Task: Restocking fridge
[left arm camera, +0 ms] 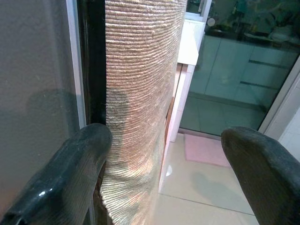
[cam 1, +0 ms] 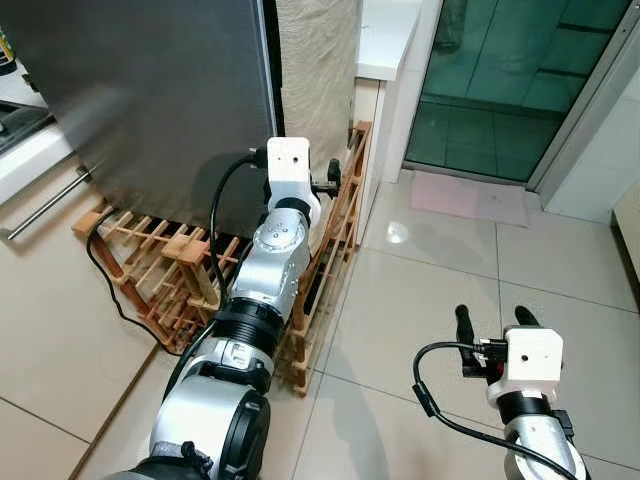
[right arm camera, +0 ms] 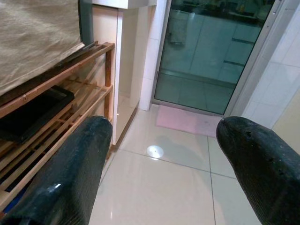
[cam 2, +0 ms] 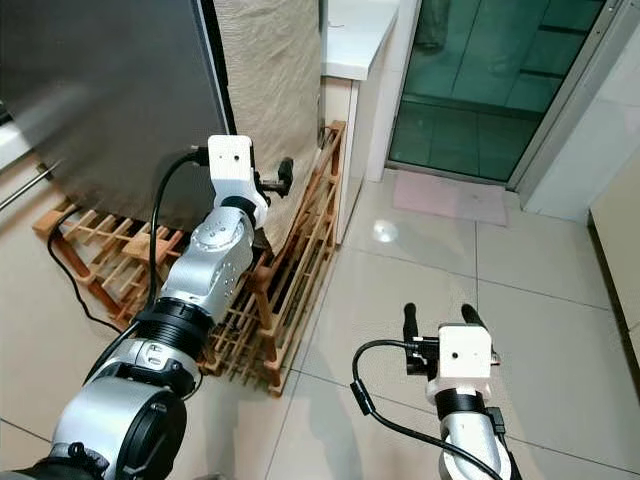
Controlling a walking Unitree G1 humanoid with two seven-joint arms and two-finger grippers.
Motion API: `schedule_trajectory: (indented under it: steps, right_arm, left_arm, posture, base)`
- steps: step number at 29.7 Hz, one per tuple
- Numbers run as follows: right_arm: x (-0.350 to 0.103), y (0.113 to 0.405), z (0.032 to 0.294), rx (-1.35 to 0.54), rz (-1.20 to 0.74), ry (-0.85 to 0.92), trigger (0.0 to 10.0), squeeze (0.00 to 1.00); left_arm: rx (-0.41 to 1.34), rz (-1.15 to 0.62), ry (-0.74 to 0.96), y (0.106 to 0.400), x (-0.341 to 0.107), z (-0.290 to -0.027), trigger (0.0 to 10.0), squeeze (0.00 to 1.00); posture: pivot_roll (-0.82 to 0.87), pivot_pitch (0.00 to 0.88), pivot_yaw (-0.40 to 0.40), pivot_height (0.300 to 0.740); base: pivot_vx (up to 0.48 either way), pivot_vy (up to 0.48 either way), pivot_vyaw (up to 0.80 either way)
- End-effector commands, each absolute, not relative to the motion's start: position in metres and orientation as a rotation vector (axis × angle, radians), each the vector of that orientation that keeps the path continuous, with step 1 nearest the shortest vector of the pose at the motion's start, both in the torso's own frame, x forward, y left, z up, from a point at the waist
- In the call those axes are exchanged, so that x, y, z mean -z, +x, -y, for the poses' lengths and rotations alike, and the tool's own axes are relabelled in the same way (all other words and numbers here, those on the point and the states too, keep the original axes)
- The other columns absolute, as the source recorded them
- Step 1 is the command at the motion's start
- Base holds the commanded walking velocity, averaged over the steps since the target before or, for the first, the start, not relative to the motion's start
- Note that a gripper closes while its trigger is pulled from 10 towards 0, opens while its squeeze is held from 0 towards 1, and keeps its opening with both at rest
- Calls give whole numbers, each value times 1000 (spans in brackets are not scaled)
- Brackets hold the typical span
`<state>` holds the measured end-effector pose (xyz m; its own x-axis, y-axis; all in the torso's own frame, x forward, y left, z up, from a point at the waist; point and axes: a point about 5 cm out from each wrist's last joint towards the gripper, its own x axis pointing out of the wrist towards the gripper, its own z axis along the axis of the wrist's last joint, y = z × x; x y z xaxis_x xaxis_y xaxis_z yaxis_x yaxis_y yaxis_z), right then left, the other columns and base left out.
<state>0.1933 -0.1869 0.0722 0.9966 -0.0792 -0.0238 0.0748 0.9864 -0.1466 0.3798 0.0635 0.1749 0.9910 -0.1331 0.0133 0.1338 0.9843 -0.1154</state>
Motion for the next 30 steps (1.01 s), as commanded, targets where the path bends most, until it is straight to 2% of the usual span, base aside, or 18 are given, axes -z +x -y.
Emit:
schedule_trajectory:
  steps: [1,6,9,13,14,21,24,26,27,29,30]
  right_arm:
    - [-72,192,188,74,-29,-152,10000,0]
    - [-69,193,184,71,-41,-132,10000,0]
    - [-68,193,185,100,-51,-96,10000,0]
    - [-67,193,187,123,-58,-83,10000,0]
    - [-68,194,189,133,-50,-94,10000,0]
    - [-77,197,197,190,-8,-124,10000,0]
    - [-80,192,198,208,15,-116,10000,0]
    - [-79,188,200,218,25,-114,10000,0]
    - [-79,188,200,218,25,-114,10000,0]
    - [-73,185,205,231,11,-127,10000,0]
    - [-71,185,206,239,2,-128,10000,0]
  left_arm:
    - [145,48,-124,384,-189,-62,10000,0]
    - [127,36,-136,384,-184,-74,10000,0]
    - [189,25,-102,377,-174,-85,10000,0]
    - [295,-24,-31,352,-140,-111,10000,0]
    - [322,-33,-8,341,-129,-124,10000,0]
    - [300,33,21,319,-124,-157,10000,0]
    - [211,35,-2,301,-117,-177,10000,0]
    - [162,-70,-23,282,-94,-189,10000,0]
    - [162,-70,-23,282,-94,-189,10000,0]
    - [149,-225,-80,256,-63,-194,10000,0]
    - [152,-244,-110,252,-59,-190,10000,0]
  posture:
    - [-51,46,25,740]
    - [-44,33,28,740]
    - [-42,27,34,740]
    - [-24,21,36,740]
    - [-18,21,36,740]
    - [7,11,34,740]
    - [5,4,23,740]
    - [4,0,21,740]
    - [4,0,21,740]
    - [5,0,20,740]
    - [10,0,17,740]
  base:
    - [0,0,0]
    - [0,0,0]
    - [0,0,0]
    - [0,0,0]
    - [0,0,0]
    - [0,0,0]
    - [0,0,0]
    - [0,0,0]
    - [0,0,0]
    - [0,0,0]
    - [0,0,0]
